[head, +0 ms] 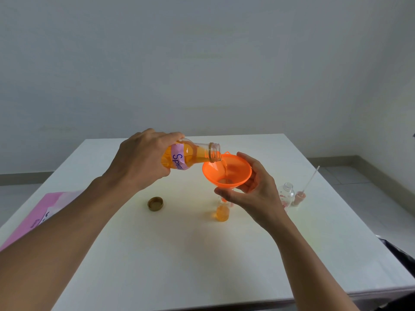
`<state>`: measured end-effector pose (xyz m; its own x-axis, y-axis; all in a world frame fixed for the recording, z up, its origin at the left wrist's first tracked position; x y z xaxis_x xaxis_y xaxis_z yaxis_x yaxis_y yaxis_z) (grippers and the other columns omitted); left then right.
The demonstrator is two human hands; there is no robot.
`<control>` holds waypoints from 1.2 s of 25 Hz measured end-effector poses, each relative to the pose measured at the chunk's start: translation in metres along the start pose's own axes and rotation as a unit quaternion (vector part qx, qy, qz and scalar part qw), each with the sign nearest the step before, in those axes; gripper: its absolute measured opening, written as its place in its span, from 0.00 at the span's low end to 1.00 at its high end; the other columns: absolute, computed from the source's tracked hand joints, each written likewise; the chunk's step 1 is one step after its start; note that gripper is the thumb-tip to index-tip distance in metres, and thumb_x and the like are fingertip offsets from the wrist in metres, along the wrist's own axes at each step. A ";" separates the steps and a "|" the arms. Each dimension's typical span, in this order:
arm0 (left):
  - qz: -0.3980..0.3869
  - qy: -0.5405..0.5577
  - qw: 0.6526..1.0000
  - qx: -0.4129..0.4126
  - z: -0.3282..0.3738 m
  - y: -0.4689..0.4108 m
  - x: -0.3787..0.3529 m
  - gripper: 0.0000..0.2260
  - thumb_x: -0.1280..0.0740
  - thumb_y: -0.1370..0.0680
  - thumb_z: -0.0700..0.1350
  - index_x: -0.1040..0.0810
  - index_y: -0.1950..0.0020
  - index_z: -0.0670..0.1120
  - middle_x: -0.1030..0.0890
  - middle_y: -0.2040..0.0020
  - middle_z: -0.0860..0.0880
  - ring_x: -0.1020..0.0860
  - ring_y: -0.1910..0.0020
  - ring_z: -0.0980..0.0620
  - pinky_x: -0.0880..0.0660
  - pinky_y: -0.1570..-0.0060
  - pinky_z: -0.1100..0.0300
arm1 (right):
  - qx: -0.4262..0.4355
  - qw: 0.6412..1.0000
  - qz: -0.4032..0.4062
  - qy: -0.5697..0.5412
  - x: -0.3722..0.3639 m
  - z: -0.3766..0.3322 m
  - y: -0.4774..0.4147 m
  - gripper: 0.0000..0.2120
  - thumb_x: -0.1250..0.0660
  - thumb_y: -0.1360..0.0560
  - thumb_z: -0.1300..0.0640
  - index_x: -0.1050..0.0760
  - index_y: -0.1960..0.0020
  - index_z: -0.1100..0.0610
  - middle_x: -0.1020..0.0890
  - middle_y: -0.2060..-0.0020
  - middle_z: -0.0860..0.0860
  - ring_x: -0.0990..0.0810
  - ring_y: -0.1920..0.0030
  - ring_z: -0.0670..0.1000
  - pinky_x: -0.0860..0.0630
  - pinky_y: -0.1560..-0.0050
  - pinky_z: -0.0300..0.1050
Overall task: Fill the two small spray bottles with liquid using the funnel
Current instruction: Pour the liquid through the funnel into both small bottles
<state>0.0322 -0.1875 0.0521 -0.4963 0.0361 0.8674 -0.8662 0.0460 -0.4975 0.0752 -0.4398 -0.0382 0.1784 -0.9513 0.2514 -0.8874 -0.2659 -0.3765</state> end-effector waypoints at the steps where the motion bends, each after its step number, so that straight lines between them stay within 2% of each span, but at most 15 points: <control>1: -0.002 -0.002 1.000 0.000 0.000 0.000 0.000 0.36 0.21 0.37 0.43 0.27 0.30 0.55 0.19 0.48 0.46 0.22 0.52 0.44 0.33 0.62 0.58 | 0.000 1.000 0.000 0.000 0.000 0.000 0.000 0.47 0.16 0.42 0.45 0.32 0.27 0.45 0.24 0.36 0.40 0.21 0.39 0.41 0.20 0.47 0.32; 8: -0.004 -0.002 1.000 0.003 0.000 -0.001 -0.001 0.36 0.22 0.37 0.43 0.27 0.30 0.56 0.19 0.49 0.47 0.23 0.52 0.44 0.34 0.63 0.58 | -0.003 1.000 0.001 -0.003 0.001 0.000 0.000 0.48 0.17 0.44 0.42 0.32 0.27 0.45 0.24 0.36 0.42 0.21 0.40 0.41 0.19 0.46 0.34; 12: 0.000 -0.003 1.000 -0.007 0.000 -0.002 -0.001 0.37 0.22 0.38 0.42 0.27 0.31 0.55 0.19 0.49 0.47 0.23 0.52 0.44 0.33 0.63 0.58 | -0.001 1.000 0.001 -0.009 0.001 0.000 -0.001 0.48 0.17 0.44 0.42 0.31 0.28 0.44 0.24 0.37 0.37 0.22 0.41 0.35 0.20 0.48 0.32; 17: 0.004 -0.005 1.000 -0.008 0.001 -0.002 0.000 0.36 0.21 0.39 0.41 0.25 0.31 0.54 0.19 0.50 0.47 0.23 0.53 0.43 0.32 0.62 0.58 | 0.001 1.000 0.000 -0.015 0.000 0.000 -0.002 0.46 0.17 0.44 0.42 0.31 0.29 0.42 0.25 0.39 0.34 0.22 0.42 0.33 0.21 0.50 0.30; 30: -0.004 0.005 1.000 -0.001 0.003 -0.002 0.000 0.36 0.22 0.39 0.40 0.26 0.31 0.54 0.19 0.50 0.46 0.23 0.52 0.43 0.32 0.63 0.58 | 0.003 1.000 -0.001 -0.013 0.001 0.003 -0.003 0.46 0.16 0.43 0.44 0.31 0.29 0.42 0.24 0.39 0.35 0.21 0.43 0.33 0.21 0.51 0.30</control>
<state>0.0338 -0.1905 0.0537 -0.4895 0.0463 0.8708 -0.8695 0.0487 -0.4914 0.0790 -0.4399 -0.0393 0.1910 -0.9546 0.2286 -0.8842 -0.2684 -0.3822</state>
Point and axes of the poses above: each hand's wrist, its own y-axis away from the middle knuckle, its own x-axis out of the back of the hand, z = x × y, the point moved 1 cm from there along -y, towards the middle knuckle
